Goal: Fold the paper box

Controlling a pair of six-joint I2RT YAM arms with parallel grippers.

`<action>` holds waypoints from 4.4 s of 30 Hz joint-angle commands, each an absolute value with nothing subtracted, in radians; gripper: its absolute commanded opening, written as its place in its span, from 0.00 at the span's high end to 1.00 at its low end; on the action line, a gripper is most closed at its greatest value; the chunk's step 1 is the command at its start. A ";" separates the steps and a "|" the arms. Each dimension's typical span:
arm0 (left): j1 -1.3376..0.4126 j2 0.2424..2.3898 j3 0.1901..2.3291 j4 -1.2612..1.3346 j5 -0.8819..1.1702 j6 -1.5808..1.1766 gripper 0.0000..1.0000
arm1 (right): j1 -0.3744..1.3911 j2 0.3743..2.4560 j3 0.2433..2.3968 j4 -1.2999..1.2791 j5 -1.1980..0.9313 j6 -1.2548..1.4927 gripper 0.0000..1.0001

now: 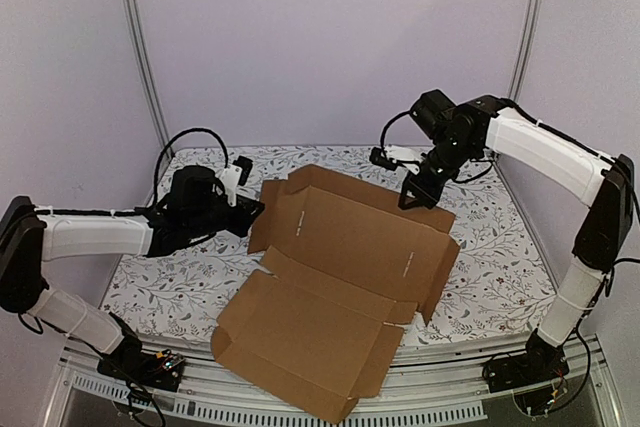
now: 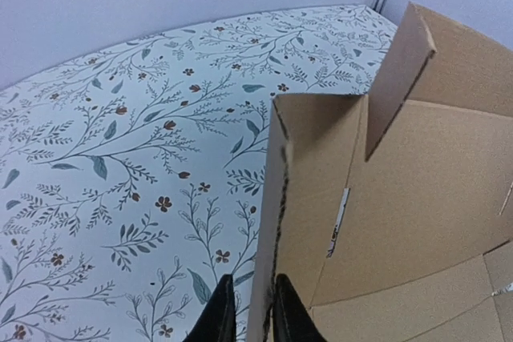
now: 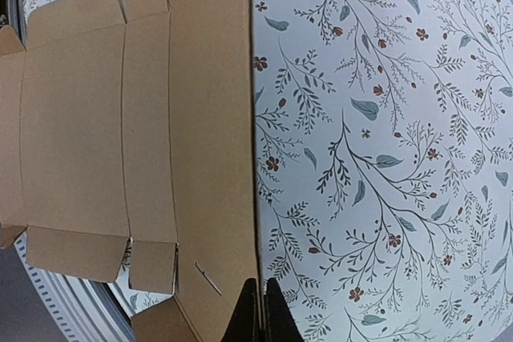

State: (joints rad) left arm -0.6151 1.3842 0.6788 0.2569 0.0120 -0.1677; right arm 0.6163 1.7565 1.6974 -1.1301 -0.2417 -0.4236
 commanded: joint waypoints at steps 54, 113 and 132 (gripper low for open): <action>-0.639 1.533 1.244 -0.192 0.233 -0.762 1.00 | 0.843 1.543 1.473 -0.729 0.251 -0.317 1.00; -0.669 1.388 0.885 -0.168 -0.240 -0.543 0.95 | 0.912 1.550 1.496 -0.896 0.045 -0.263 1.00; -0.669 1.437 0.734 0.040 -0.211 -0.505 0.93 | 0.814 1.597 1.523 -0.940 -0.028 -0.239 1.00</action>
State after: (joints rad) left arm -0.6563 1.4033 0.7567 -0.0410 -0.2249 -0.5266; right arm 0.8310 1.5707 1.4990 -0.9241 0.0383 -0.2478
